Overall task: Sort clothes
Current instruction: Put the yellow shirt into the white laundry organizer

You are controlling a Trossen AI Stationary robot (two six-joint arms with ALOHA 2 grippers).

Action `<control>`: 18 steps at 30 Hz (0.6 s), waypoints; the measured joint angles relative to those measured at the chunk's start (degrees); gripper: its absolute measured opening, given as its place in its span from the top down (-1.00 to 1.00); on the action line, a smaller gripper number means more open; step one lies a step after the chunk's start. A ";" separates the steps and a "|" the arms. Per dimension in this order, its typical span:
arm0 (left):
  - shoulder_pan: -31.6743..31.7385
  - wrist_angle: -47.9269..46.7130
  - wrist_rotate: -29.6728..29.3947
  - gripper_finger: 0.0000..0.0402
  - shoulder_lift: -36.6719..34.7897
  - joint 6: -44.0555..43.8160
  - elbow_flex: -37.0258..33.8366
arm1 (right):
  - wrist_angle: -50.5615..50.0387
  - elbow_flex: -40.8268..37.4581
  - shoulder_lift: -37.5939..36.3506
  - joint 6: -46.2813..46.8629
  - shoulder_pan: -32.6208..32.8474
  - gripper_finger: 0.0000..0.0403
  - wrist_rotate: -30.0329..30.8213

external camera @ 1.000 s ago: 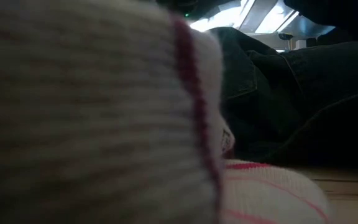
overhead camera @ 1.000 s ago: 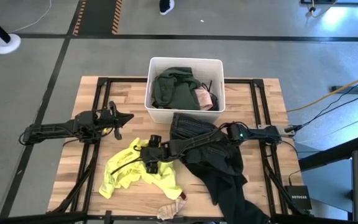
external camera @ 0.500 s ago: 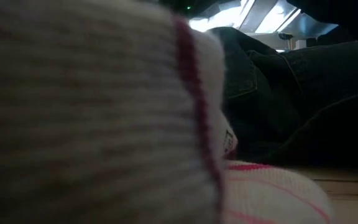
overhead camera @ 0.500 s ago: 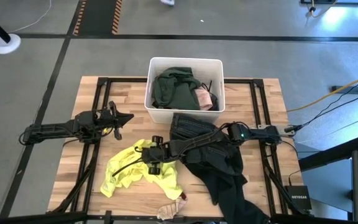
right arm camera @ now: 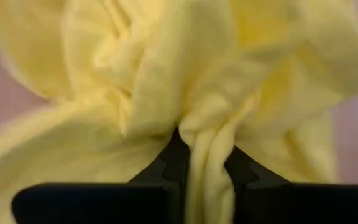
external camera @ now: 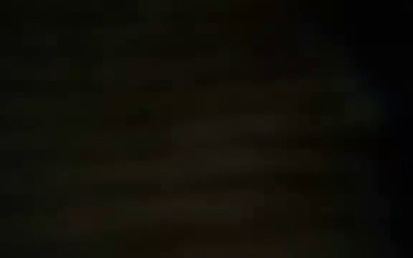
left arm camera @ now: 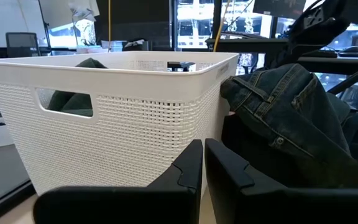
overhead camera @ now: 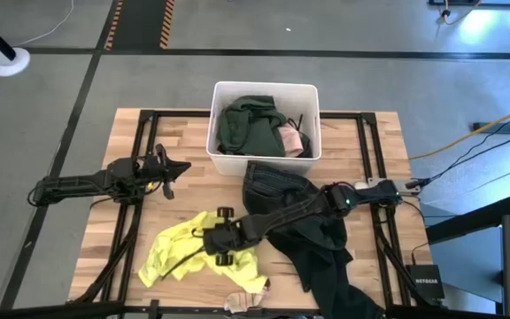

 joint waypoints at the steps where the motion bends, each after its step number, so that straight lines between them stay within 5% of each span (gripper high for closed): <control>1: 0.00 0.00 0.00 0.94 0.00 -0.12 0.00 | -0.68 1.62 -0.20 0.06 0.43 0.75 0.34; 18: -0.01 0.00 0.00 0.94 0.08 -0.28 0.00 | -1.84 2.22 -15.35 0.20 2.73 0.75 16.88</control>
